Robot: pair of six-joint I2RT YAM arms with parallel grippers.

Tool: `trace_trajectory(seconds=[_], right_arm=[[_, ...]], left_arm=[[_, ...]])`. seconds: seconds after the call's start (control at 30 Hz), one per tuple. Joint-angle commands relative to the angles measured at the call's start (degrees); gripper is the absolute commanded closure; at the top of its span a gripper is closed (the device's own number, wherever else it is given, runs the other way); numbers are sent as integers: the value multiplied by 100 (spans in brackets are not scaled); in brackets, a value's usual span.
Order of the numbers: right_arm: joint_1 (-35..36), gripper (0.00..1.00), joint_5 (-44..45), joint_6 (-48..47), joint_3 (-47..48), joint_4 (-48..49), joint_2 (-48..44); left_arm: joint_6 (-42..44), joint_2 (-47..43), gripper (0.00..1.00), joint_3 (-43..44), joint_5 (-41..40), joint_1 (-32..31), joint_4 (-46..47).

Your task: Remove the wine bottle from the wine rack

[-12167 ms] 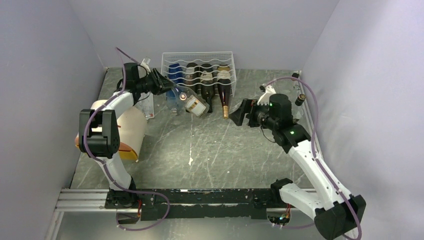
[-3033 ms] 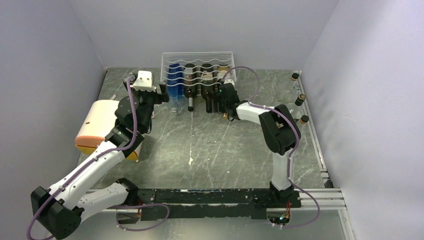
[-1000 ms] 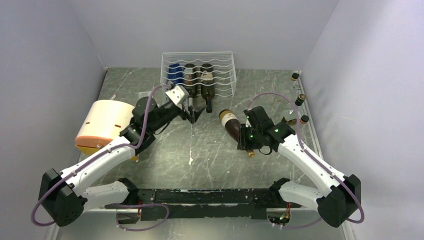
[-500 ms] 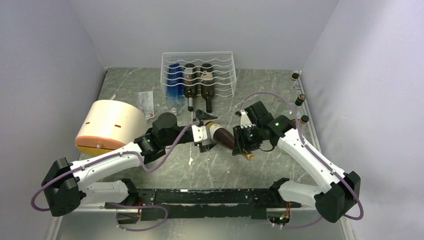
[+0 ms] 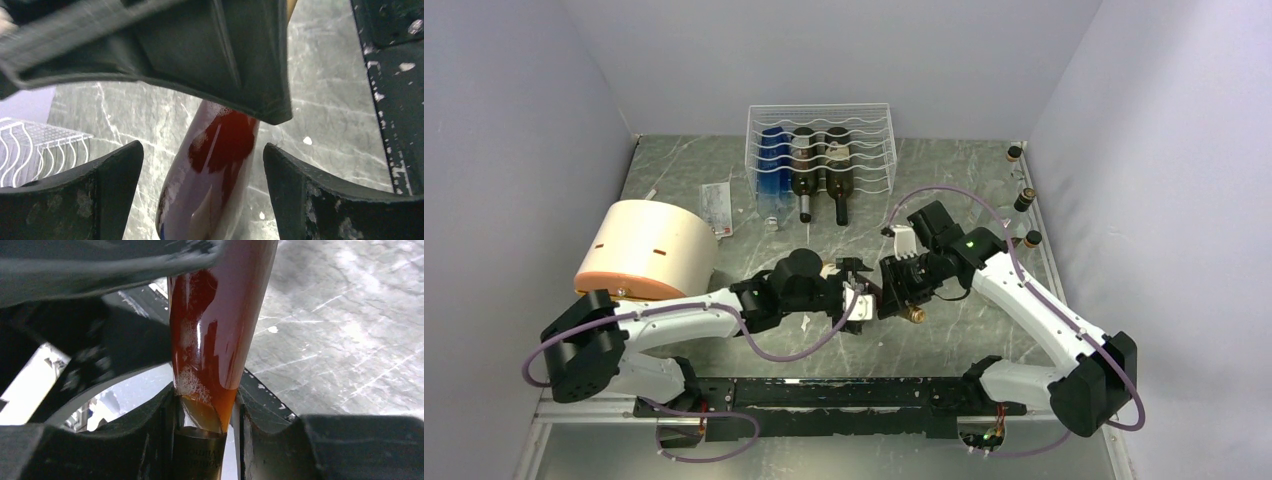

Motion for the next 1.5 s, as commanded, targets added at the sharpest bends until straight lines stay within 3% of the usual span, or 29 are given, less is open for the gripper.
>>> trace_trajectory(seconds=[0.0, 0.3, 0.47, 0.67, 0.83, 0.97, 1.17, 1.3, 1.47], right_arm=[[42, 100, -1377, -444, 330, 982, -413], [99, 100, -1642, -439, 156, 1033, -603], [93, 99, -1453, -362, 104, 1089, -657], [98, 71, -653, -165, 225, 1082, -669], [93, 40, 87, 77, 344, 1030, -834], [93, 19, 870, 450, 319, 1104, -1101], [99, 5, 2036, 1060, -46, 1419, -1627], [96, 5, 2274, 1433, -540, 2072, -2042], [94, 13, 2069, 1836, -1164, 3127, -2119]], left_arm=[[386, 221, 8, -142, -677, -137, 513], [474, 359, 16, -210, -730, -206, 746], [342, 315, 50, -199, -799, -216, 761], [177, 243, 72, -218, -883, -216, 908], [-85, 250, 86, -151, -1173, -207, 1055], [-371, 204, 89, -144, -1572, -200, 1309], [-883, 145, 90, -130, -2092, -164, 1650], [-1360, 148, 90, -15, -2394, -139, 1682], [-1845, 245, 90, 181, -2525, -110, 1495]])
